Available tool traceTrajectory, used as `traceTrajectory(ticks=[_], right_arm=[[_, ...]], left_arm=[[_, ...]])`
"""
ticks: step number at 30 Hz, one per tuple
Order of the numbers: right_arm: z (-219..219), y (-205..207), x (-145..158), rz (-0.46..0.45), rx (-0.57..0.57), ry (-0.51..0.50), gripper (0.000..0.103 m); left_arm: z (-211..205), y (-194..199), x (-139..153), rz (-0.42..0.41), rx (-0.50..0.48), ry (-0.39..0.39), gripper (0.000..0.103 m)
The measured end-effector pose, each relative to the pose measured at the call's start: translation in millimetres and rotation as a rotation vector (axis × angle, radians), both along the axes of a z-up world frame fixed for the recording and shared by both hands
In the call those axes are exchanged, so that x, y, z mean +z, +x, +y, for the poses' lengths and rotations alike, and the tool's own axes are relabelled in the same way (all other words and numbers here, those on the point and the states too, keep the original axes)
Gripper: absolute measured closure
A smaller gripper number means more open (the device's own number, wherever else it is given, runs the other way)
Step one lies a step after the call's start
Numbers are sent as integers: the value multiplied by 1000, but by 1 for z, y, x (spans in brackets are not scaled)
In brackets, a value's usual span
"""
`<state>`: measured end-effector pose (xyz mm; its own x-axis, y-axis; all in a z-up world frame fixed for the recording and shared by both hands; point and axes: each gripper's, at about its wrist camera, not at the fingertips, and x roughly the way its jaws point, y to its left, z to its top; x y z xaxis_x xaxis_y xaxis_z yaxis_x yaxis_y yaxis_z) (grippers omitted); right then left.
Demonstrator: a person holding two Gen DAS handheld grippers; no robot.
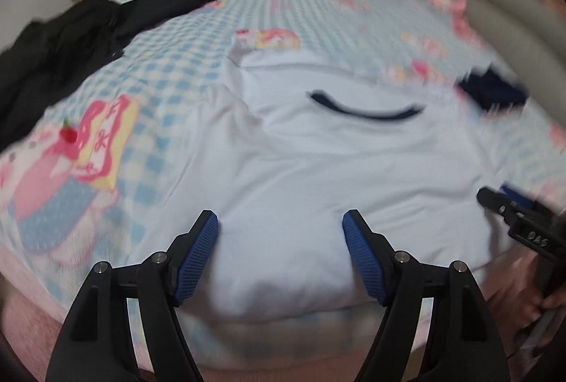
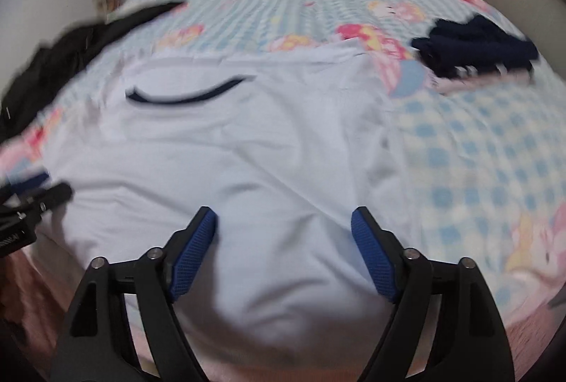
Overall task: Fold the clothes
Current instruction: 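Move both open grippers toward the shirt side edge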
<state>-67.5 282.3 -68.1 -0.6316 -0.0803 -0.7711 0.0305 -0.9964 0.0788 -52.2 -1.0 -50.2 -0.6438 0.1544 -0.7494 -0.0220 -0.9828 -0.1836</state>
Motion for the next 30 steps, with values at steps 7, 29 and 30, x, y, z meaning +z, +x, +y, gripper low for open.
traceTrajectory(ticks=[7,29,30], right_arm=[[-10,7,1,17,42,-29,27],[67,18,-1,14,-170,-102,27],[65,19,2,31,-165,-99,27]], left_arm=[[35,-1,-8,25,-95,-17,28],[-75,19,-4,68,130,195,29],[-66,19,2,94,105,176,29]])
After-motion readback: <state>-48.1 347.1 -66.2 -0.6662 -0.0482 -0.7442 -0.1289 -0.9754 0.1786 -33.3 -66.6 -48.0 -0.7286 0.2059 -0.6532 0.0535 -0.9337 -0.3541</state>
